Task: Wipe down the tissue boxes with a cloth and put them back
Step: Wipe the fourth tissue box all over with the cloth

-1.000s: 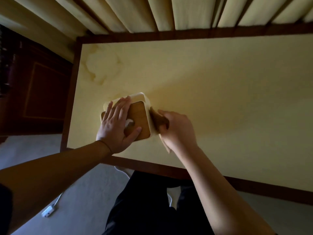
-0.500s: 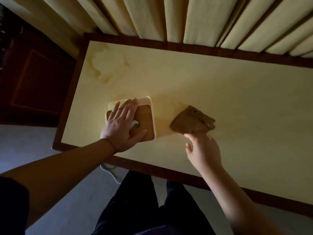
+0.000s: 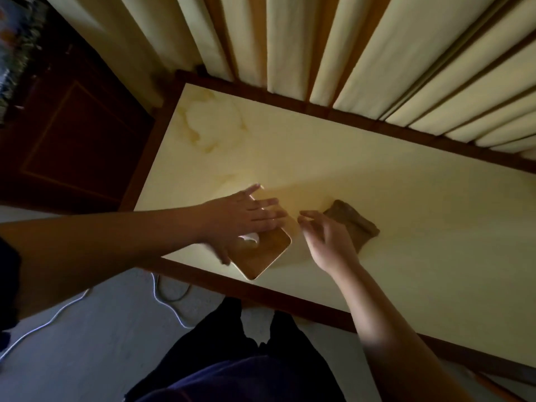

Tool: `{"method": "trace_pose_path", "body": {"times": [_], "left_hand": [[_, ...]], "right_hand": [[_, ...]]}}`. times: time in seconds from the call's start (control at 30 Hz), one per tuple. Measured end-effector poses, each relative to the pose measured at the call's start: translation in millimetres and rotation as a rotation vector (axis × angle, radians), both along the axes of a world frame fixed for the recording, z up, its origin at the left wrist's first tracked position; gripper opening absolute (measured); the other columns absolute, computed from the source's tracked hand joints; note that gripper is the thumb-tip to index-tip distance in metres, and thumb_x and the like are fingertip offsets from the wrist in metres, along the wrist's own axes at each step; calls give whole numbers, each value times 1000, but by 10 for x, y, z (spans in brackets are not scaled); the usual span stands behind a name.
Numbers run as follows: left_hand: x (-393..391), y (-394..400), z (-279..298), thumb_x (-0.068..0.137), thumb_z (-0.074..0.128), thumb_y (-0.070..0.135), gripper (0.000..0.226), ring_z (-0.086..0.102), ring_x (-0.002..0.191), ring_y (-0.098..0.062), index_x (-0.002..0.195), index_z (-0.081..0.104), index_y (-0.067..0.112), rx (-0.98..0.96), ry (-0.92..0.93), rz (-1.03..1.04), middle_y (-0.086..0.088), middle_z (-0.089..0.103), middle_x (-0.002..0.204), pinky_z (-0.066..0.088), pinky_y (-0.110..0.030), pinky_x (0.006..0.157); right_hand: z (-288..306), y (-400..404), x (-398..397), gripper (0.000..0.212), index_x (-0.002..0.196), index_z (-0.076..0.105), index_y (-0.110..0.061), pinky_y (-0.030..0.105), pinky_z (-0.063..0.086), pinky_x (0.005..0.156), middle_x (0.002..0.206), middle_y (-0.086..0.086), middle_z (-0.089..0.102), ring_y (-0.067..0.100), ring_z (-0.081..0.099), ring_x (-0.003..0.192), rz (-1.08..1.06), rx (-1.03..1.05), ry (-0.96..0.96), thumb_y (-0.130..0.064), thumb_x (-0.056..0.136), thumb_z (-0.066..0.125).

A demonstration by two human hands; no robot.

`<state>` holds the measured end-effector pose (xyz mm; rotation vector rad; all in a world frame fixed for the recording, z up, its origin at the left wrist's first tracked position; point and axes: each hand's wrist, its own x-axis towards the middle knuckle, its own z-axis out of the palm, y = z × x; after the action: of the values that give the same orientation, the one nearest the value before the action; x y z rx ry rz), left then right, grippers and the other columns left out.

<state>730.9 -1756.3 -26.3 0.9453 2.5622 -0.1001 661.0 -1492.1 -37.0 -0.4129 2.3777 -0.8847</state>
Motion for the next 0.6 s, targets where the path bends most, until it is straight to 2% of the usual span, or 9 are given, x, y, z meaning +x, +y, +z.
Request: {"method": "trace_pose_path", "body": {"times": [0.07,0.13,0.2,0.27,0.3,0.37,0.43,0.53,0.6], "left_hand": [[-29,-108,100,54,90,64,145,-6,160,-32,164,1,32,-43,1,-24,-6,1,174,-12,-64,122],[2,-254,161,63,92,50,137,-14,159,-34,164,1,39,-49,20,3,-8,-9,174,-12,-66,122],[76,-388,187,76,86,38,129,-27,155,-33,164,-9,39,-62,-16,162,-8,-24,171,-17,-63,121],[171,-470,192,92,71,31,111,-32,153,-30,163,-14,36,3,-108,405,-4,-28,169,-19,-58,122],[217,-474,188,98,63,33,98,-27,155,-28,164,-9,35,108,-138,554,-1,-22,170,-18,-54,123],[308,-384,194,101,57,32,80,-6,160,-23,166,11,30,358,-111,877,0,2,174,-9,-46,126],[390,-202,178,96,55,36,77,7,160,-22,164,21,22,483,-10,1070,-2,17,173,0,-43,128],[454,93,89,88,48,56,91,1,160,-24,165,18,18,496,106,1054,-4,12,173,-5,-46,128],[424,189,3,83,45,68,102,0,161,-26,165,15,15,437,111,1038,-6,10,173,-6,-48,128]], "right_hand": [[-12,-136,51,29,120,76,-28,34,58,79,86,-8,78,10,73,82,-23,-20,-88,-47,101,64],[-44,-223,131,27,116,77,-28,26,54,66,74,-11,74,2,68,67,7,37,-74,-44,95,71],[-61,-273,221,26,116,77,-30,17,46,55,70,-13,73,1,66,60,33,95,-41,-42,92,74],[-58,-310,315,28,118,75,-32,16,44,53,70,-13,72,0,65,59,13,108,-37,-40,91,75],[-62,-329,360,31,120,74,-32,17,46,54,72,-13,73,0,66,60,-2,106,-47,-39,91,76],[-75,-373,449,39,125,72,-32,23,55,61,74,-14,74,-1,68,64,-11,107,-65,-37,88,80],[-85,-424,536,53,135,66,-35,30,60,66,74,-12,73,1,68,66,-3,108,-77,-36,85,82],[-64,-526,654,81,154,39,-51,27,57,62,72,-7,70,5,66,64,25,131,-67,-34,88,81],[-62,-595,710,96,161,17,-54,29,60,69,83,-10,70,5,66,70,38,193,-17,-33,91,79]]}}
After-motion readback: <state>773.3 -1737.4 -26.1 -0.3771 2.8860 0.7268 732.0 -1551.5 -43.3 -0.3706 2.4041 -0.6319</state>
